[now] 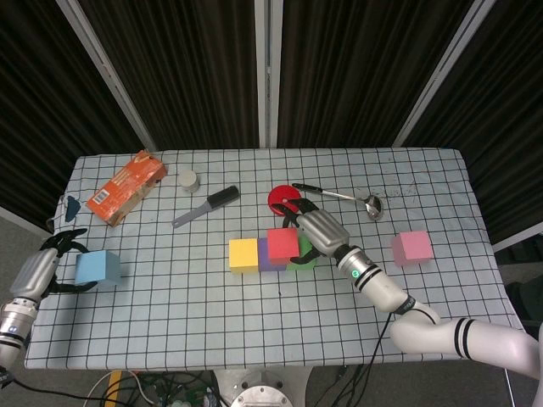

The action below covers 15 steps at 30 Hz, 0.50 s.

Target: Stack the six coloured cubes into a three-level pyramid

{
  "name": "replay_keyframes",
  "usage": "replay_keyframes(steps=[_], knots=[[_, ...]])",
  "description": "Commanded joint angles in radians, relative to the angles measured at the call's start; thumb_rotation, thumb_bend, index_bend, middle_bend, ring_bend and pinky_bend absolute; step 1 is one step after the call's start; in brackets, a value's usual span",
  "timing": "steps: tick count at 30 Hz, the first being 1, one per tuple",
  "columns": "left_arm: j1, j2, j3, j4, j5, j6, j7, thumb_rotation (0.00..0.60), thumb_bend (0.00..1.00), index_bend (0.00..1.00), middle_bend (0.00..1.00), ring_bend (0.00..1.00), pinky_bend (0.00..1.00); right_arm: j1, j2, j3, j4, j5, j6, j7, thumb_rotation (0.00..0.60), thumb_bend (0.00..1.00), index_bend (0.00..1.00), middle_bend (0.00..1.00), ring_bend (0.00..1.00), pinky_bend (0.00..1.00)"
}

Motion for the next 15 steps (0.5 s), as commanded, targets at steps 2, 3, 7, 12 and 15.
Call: replay_keyframes(steps=[2, 3, 7, 12, 15], knots=[[0.0, -0.001, 0.001, 0.002, 0.0, -0.002, -0.001, 0.6, 0.09, 0.13, 0.4, 0.08, 0.08, -0.001, -0.002, -0.002, 0.003, -0.001, 0.003, 0.003, 0.6, 0.11, 0.0, 0.41, 0.0, 0.0], [0.0, -0.002, 0.002, 0.003, 0.001, -0.003, -0.002, 0.6, 0.09, 0.13, 0.4, 0.08, 0.08, -0.001, -0.003, -0.002, 0.003, -0.001, 0.003, 0.004, 0.6, 0.11, 0.0, 0.41, 0.0, 0.0], [0.001, -0.004, 0.002, 0.005, 0.001, -0.003, -0.004, 0.6, 0.09, 0.13, 0.4, 0.08, 0.08, -0.002, -0.006, -0.004, 0.003, 0.001, 0.009, 0.003, 0.6, 0.11, 0.0, 0.41, 0.0, 0.0], [0.001, -0.006, 0.003, 0.006, 0.003, -0.003, -0.005, 0.6, 0.09, 0.13, 0.4, 0.08, 0.08, -0.005, -0.008, -0.007, -0.002, 0.005, 0.022, -0.006, 0.6, 0.11, 0.0, 0.41, 0.0, 0.0], [0.001, -0.006, 0.004, 0.007, 0.003, -0.004, -0.007, 0.6, 0.09, 0.13, 0.4, 0.08, 0.08, -0.008, -0.008, -0.008, -0.009, 0.011, 0.032, -0.015, 0.6, 0.11, 0.0, 0.41, 0.0, 0.0]])
